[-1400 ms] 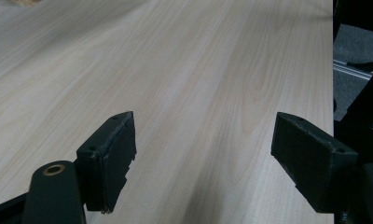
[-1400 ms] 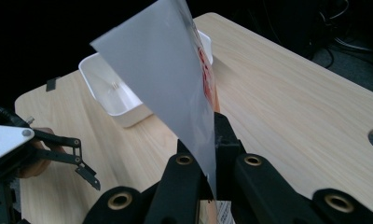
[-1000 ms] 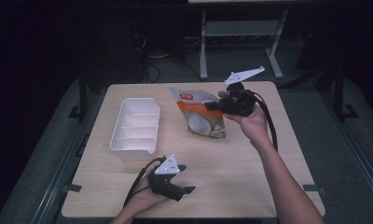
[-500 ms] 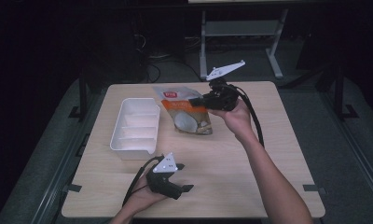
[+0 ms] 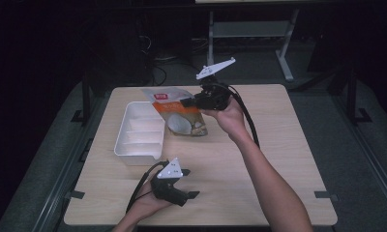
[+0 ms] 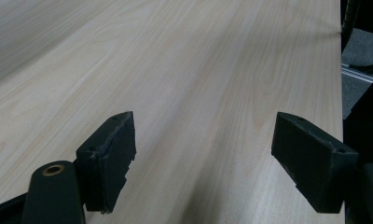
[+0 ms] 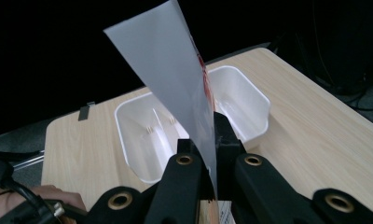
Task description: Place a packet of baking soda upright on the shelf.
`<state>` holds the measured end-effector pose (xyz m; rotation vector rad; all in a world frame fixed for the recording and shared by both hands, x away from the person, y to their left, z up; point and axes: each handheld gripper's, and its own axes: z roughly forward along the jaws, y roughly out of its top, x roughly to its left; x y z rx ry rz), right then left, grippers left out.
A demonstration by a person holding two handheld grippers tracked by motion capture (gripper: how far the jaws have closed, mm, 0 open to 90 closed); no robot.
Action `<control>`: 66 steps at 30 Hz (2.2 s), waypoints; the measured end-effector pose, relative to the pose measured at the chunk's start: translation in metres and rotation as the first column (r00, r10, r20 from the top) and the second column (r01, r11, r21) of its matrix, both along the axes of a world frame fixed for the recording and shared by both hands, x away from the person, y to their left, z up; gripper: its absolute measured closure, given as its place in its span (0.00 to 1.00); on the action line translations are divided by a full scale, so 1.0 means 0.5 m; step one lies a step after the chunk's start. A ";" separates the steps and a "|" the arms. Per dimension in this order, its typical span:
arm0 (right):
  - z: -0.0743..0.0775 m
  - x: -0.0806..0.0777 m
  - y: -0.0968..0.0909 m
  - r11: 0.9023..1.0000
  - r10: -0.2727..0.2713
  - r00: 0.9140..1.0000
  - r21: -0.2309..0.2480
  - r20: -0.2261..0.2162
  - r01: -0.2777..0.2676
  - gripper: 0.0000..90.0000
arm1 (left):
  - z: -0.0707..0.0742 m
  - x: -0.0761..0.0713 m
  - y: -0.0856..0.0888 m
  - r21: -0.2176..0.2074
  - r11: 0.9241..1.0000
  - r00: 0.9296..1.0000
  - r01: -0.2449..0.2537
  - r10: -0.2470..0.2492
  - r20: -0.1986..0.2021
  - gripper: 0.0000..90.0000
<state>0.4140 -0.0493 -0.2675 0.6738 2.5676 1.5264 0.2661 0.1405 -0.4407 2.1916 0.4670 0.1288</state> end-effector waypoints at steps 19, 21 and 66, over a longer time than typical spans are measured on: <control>0.003 0.020 0.088 0.998 0.061 0.998 0.014 0.005 -0.061 1.00 | -0.004 0.002 0.005 0.008 1.000 1.000 0.004 -0.004 0.000 0.24; 0.004 0.022 0.098 0.997 0.069 0.998 0.016 0.008 -0.069 1.00 | -0.005 0.002 0.004 0.010 1.000 1.000 0.005 -0.005 0.000 0.24; -0.066 0.066 0.266 0.990 0.139 0.990 0.016 -0.023 -0.138 1.00 | -0.008 0.002 0.008 0.012 1.000 1.000 0.012 -0.012 -0.005 0.23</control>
